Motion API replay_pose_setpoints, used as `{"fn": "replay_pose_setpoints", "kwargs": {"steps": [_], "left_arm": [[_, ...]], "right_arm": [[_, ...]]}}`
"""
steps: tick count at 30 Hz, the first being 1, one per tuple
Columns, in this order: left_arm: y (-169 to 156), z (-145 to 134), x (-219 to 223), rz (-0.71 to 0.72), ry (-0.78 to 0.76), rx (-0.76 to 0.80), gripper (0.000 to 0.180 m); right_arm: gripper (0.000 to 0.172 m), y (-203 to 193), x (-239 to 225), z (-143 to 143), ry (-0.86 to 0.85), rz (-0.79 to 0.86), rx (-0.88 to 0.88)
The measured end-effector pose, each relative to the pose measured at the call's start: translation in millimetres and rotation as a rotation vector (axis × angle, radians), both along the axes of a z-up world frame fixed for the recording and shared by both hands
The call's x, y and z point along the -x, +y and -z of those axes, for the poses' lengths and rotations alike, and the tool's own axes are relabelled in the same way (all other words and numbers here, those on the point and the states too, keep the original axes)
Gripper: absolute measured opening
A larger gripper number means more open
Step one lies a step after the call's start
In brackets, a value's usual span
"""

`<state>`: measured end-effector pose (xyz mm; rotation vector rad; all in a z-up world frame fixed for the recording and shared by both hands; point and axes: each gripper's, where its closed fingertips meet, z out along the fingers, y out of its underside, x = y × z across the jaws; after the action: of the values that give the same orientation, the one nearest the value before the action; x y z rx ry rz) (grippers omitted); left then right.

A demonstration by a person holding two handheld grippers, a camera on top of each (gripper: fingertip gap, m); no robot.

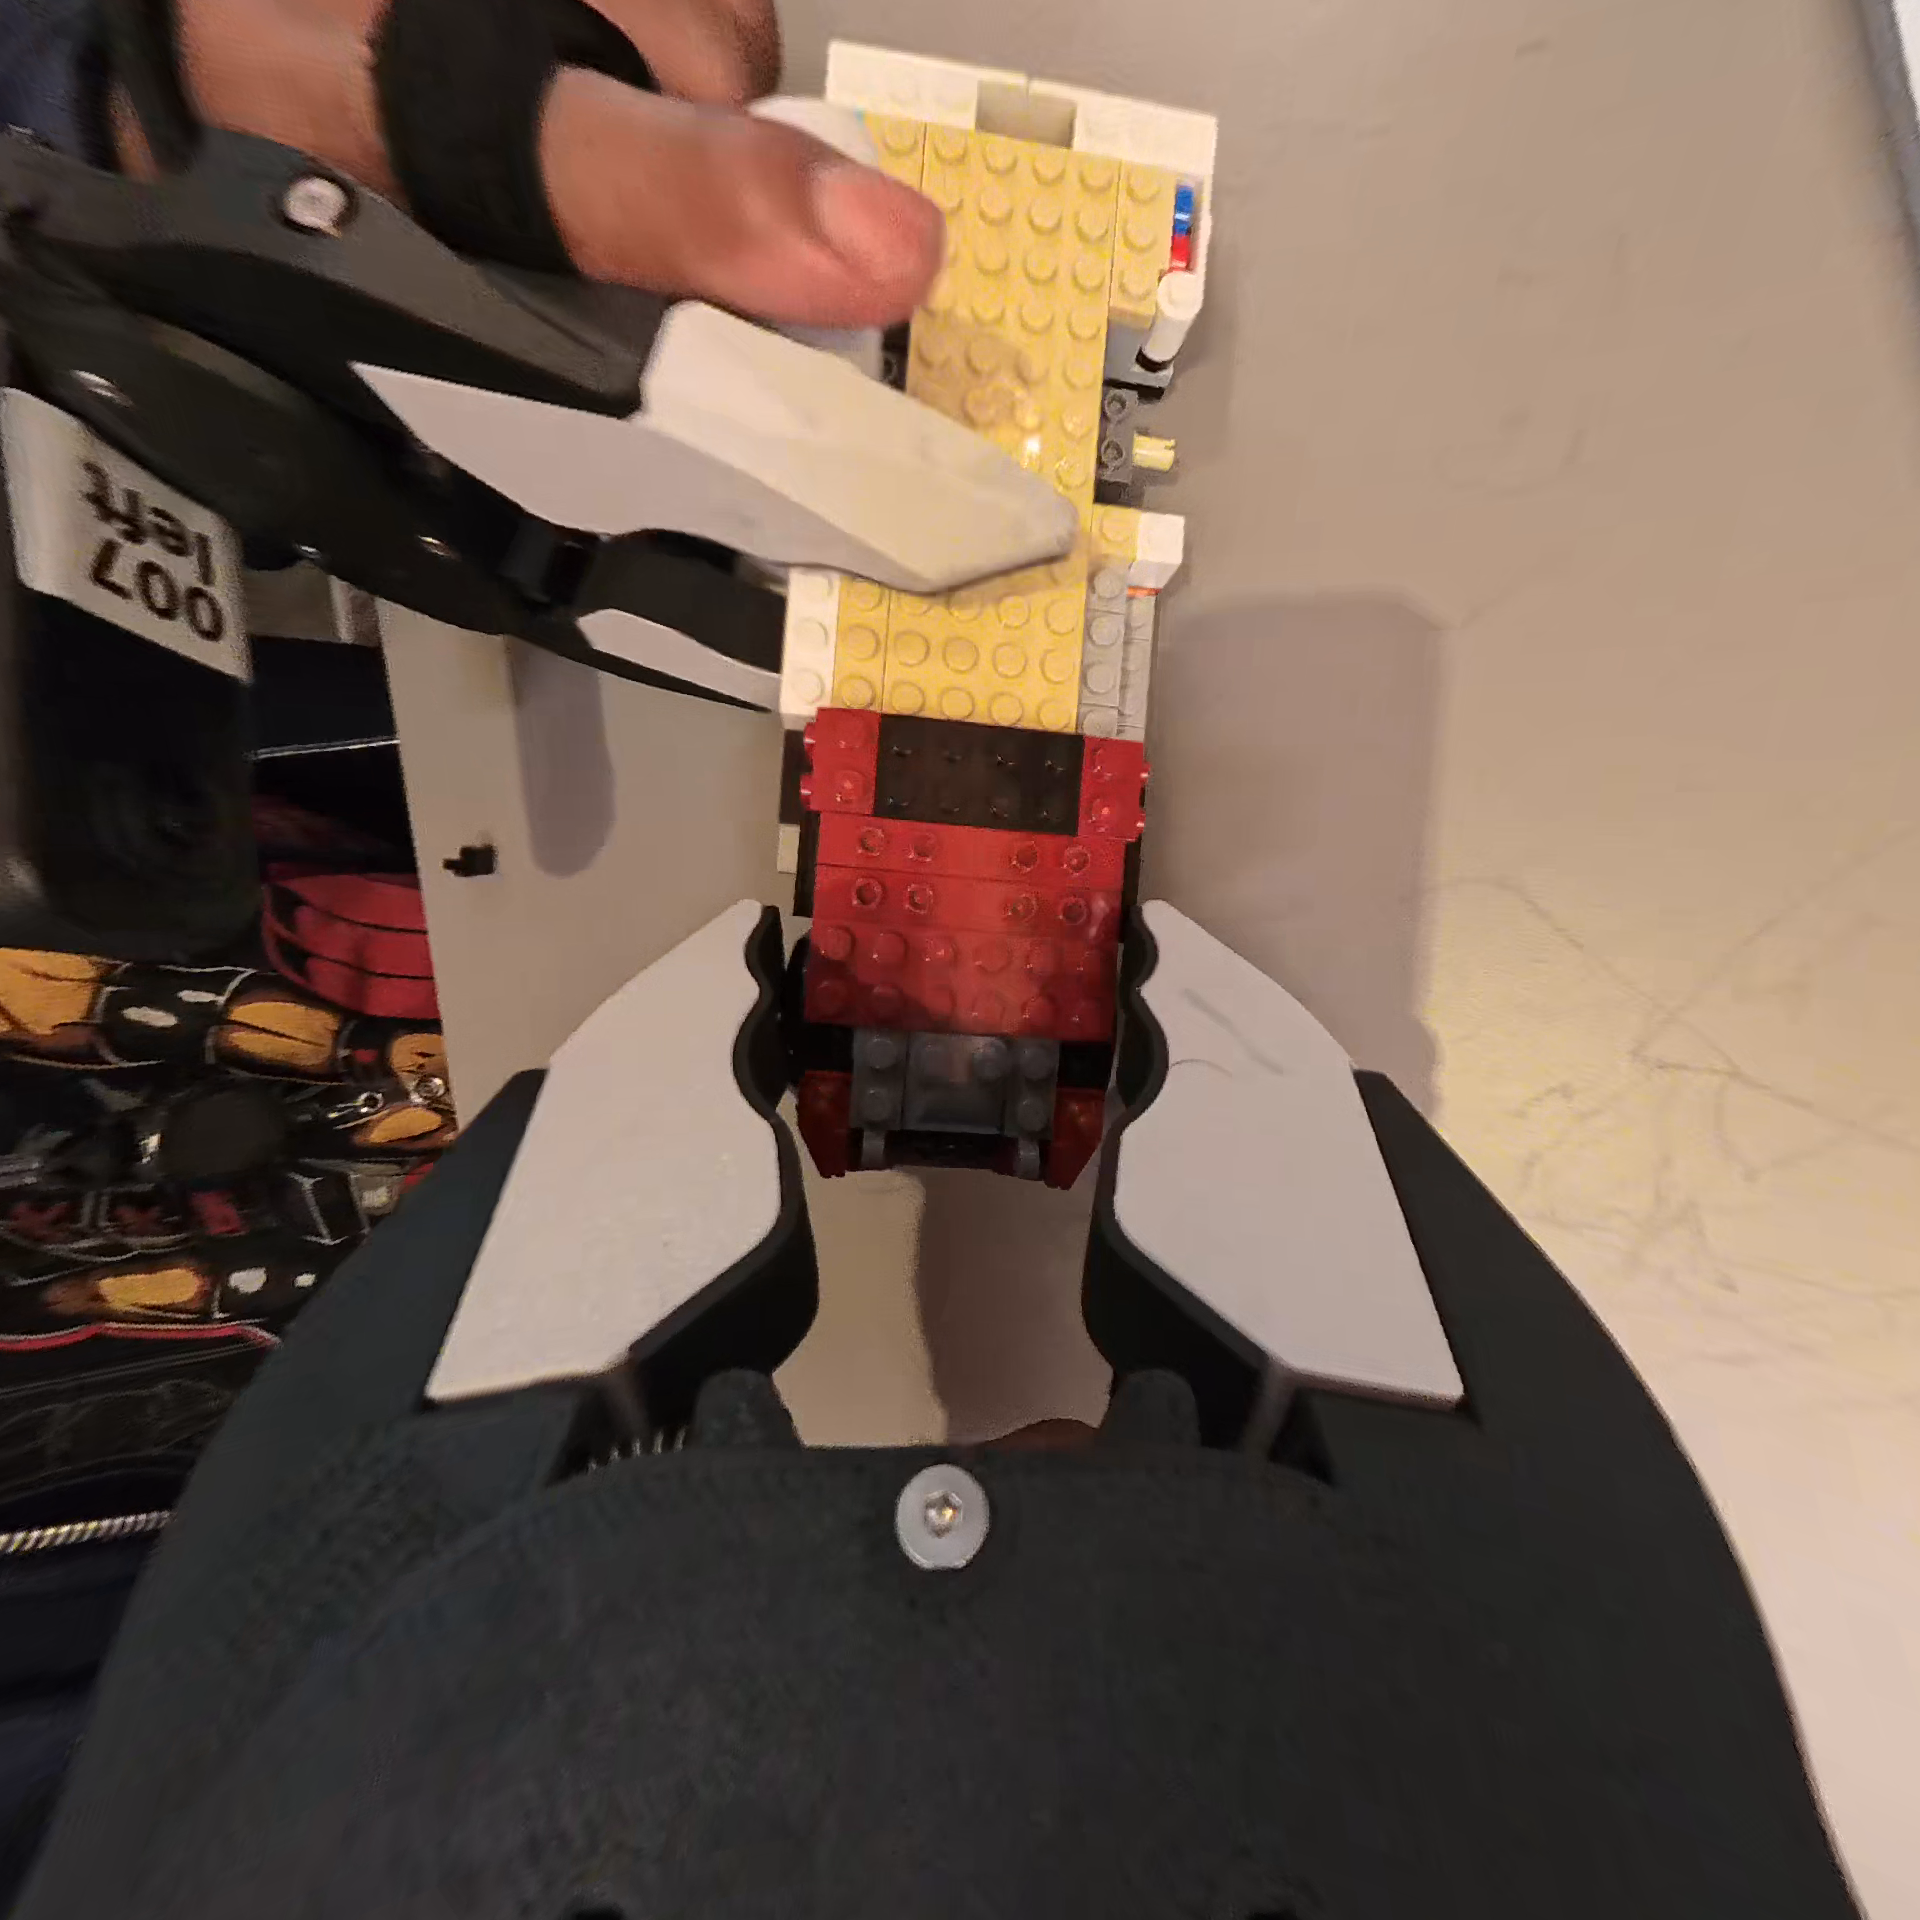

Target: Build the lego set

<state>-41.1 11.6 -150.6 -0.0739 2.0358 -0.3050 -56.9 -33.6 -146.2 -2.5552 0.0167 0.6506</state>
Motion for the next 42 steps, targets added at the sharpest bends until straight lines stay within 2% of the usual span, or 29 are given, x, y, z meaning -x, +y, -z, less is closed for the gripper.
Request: {"fn": "replay_pose_setpoints", "kwargs": {"steps": [4,7,11,14,16,20,23,26,31,36,42], "left_arm": [[1.4,1.2,-4.1,-0.026,-0.017,-0.018,0.029],[5.7,-0.1,-7.8,-0.068,0.011,0.01,0.026],[17.0,-2.9,-16.2,-0.127,0.004,0.034,0.026],[23.9,-5.8,-24.3,-0.15,-0.015,0.041,0.026],[27.1,-10.3,-30.6,-0.15,-0.045,0.03,0.026],[26.9,-23.7,-52.2,-0.137,-0.109,-0.005,0.026],[17.7,-34.2,-70.5,-0.115,-0.159,-0.036,0.025],[7.4,-40.5,-80.5,-0.111,-0.188,0.009,0.025],[-1.9,-33.9,-82.2,-0.11,-0.215,0.015,0.026],[4.9,-25.9,-80.8,-0.109,-0.201,0.007,0.026],[12.8,-25.8,-76.2,-0.112,-0.18,0.05,0.026]], "right_arm": [[0.062,0.7,-0.4,1.1,0.005,-0.031,-0.012],[0.062,6.0,-10.8,-4.7,-0.068,-0.027,-0.062],[0.063,10.6,-40.1,-36.6,-0.282,0.051,-0.238],[0.062,-2.5,-49.4,-64.2,-0.443,0.09,-0.387],[0.059,-15.8,-41.9,-71.8,-0.515,0.077,-0.472],[0.046,-41.9,20.0,-53.7,-0.461,-0.116,-0.579],[0.043,-54.5,79.6,-25.6,-0.377,-0.319,-0.565],[0.044,-54.6,123.5,-6.5,-0.341,-0.468,-0.538],[0.044,-31.3,150.7,4.1,-0.326,-0.544,-0.497],[0.044,-9.4,163.0,10.6,-0.288,-0.606,-0.48],[0.028,-4.8,174.8,13.4,-0.289,-0.703,-0.502]]}}
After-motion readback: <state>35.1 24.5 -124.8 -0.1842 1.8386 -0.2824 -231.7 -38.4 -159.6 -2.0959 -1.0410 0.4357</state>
